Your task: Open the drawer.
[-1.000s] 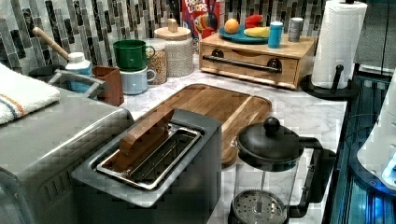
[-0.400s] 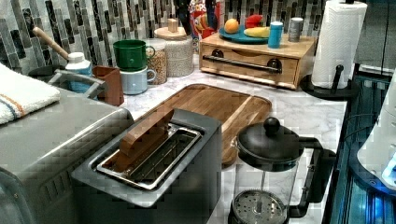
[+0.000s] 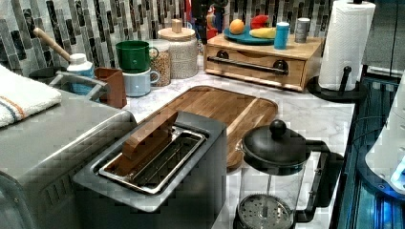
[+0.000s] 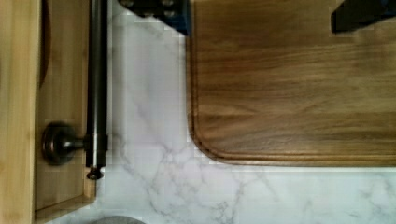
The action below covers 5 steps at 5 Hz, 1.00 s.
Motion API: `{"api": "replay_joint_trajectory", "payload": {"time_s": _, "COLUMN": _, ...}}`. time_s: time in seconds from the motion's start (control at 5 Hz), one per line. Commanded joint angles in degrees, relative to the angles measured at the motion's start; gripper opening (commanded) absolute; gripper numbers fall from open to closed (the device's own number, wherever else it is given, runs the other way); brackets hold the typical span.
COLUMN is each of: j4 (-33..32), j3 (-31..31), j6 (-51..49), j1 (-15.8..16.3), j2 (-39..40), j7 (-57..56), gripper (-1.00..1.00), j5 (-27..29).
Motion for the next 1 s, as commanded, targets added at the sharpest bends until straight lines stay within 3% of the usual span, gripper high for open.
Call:
{"api": "replay_joint_trajectory", "payload": {"time_s": 0.2, "j4": -3.18, "j3": -3.08, "j6": 4.96, "j1": -5.55, "j2": -1.57, "j7": -10.63, "gripper": 1.0, "j5": -1.55}}
{"api": "replay_joint_trajectory", "payload": {"time_s": 1.0, "j4": -7.2, "j3": -5.16, "j6": 17.14, "j1": -8.31, "j2": 1.32, "j7": -15.38, "gripper": 1.0, "j5": -5.4}}
